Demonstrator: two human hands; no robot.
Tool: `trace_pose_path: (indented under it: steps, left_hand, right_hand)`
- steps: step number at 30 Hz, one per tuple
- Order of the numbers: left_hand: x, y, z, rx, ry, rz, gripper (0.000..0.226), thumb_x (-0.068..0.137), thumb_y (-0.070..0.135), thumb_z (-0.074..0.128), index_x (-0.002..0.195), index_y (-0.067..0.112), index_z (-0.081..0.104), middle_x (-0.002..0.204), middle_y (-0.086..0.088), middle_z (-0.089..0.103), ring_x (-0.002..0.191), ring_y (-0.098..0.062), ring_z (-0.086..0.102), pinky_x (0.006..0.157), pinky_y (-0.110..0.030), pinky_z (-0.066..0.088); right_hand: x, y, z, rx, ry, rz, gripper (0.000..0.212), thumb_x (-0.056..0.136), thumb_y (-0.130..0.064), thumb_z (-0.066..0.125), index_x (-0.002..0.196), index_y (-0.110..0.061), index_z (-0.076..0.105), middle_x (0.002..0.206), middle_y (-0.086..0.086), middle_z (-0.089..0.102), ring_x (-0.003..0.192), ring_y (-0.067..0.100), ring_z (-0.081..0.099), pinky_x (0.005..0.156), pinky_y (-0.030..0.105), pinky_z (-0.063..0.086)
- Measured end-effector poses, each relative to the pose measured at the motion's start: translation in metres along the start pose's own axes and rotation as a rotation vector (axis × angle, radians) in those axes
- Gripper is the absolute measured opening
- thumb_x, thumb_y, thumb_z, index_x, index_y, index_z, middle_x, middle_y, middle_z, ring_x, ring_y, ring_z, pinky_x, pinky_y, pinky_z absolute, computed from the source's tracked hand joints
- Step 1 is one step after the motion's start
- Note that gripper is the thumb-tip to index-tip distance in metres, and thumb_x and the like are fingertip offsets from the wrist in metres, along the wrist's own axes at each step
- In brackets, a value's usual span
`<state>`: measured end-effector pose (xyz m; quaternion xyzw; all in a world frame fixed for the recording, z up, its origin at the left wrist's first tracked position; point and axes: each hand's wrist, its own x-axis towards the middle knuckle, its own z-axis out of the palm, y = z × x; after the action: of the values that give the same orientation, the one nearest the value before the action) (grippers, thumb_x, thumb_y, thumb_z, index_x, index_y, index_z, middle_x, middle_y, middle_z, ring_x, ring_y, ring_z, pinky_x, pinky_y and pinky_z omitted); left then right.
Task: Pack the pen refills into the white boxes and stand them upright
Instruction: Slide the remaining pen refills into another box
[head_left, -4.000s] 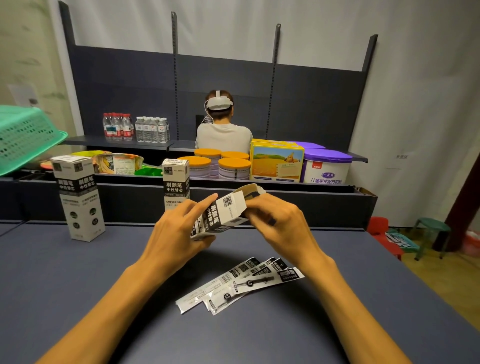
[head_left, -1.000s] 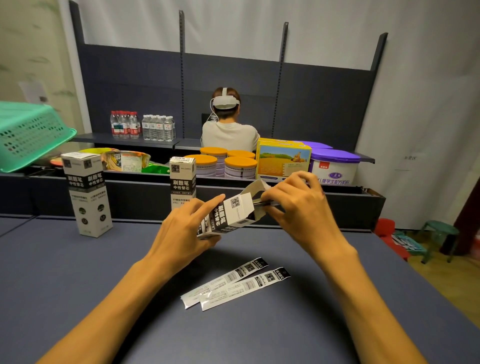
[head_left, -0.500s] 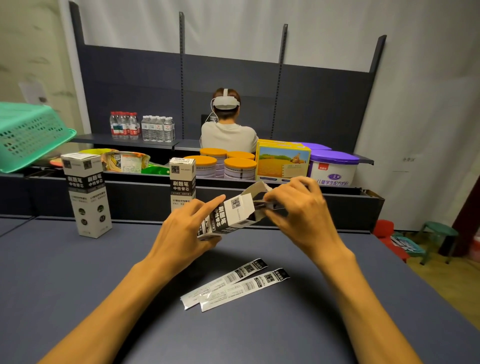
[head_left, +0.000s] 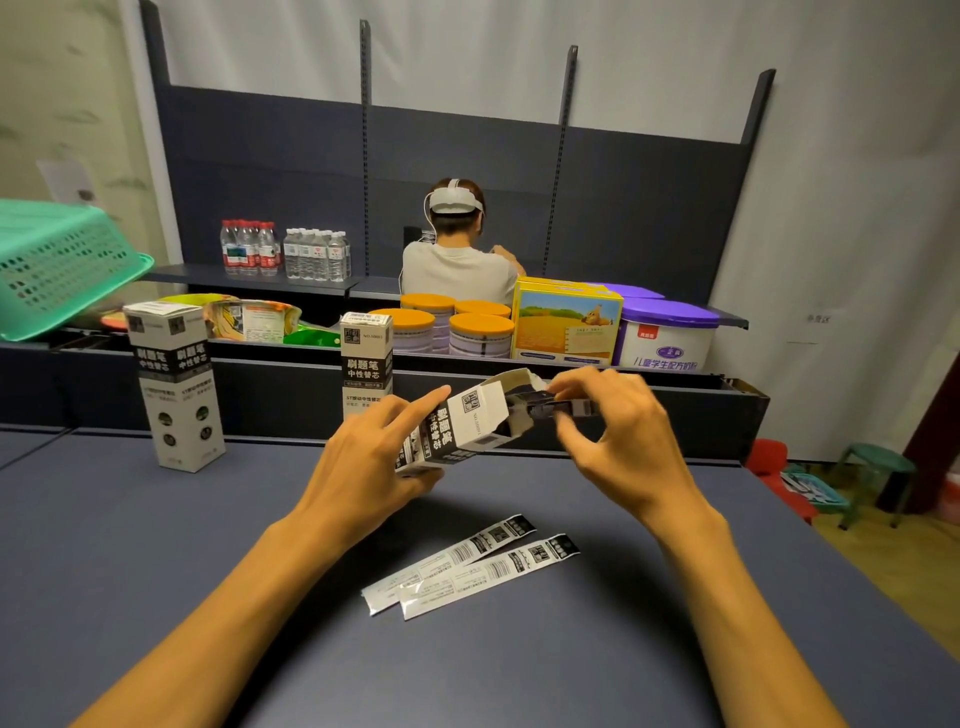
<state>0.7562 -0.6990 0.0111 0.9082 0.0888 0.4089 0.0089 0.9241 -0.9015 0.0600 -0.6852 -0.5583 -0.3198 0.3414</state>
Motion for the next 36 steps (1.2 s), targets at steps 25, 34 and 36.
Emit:
trace_pose_path:
  steps: [25, 34, 36]
  left_hand:
    - [-0.001, 0.000, 0.001, -0.026, -0.010, -0.002, 0.096, 0.066, 0.031, 0.086, 0.146, 0.028, 0.033, 0.112, -0.002, 0.058, 0.093, -0.016, 0.057, 0.072, -0.033, 0.054]
    - [-0.001, 0.001, 0.001, -0.025, -0.017, 0.008, 0.095, 0.066, 0.032, 0.085, 0.146, 0.026, 0.034, 0.112, -0.002, 0.058, 0.090, -0.016, 0.057, 0.071, -0.033, 0.054]
    - [-0.001, 0.001, 0.001, -0.024, -0.019, 0.009, 0.094, 0.066, 0.032, 0.085, 0.146, 0.025, 0.036, 0.112, -0.002, 0.058, 0.090, -0.016, 0.056, 0.071, -0.032, 0.053]
  right_hand:
    - [-0.001, -0.003, 0.010, 0.254, -0.010, 0.069, 0.031, 0.085, -0.023, 0.071, 0.114, -0.023, 0.060, 0.097, -0.017, 0.063, 0.077, 0.005, 0.064, 0.066, 0.020, 0.057]
    - [0.000, -0.005, 0.022, 0.233, -0.073, -0.006, 0.014, 0.087, -0.025, 0.067, 0.100, -0.020, 0.066, 0.111, -0.006, 0.061, 0.092, 0.010, 0.062, 0.070, 0.025, 0.058]
    - [0.000, -0.005, 0.021, 0.251, -0.060, 0.005, 0.020, 0.087, -0.035, 0.065, 0.101, -0.021, 0.067, 0.115, -0.009, 0.058, 0.088, 0.010, 0.062, 0.068, 0.024, 0.057]
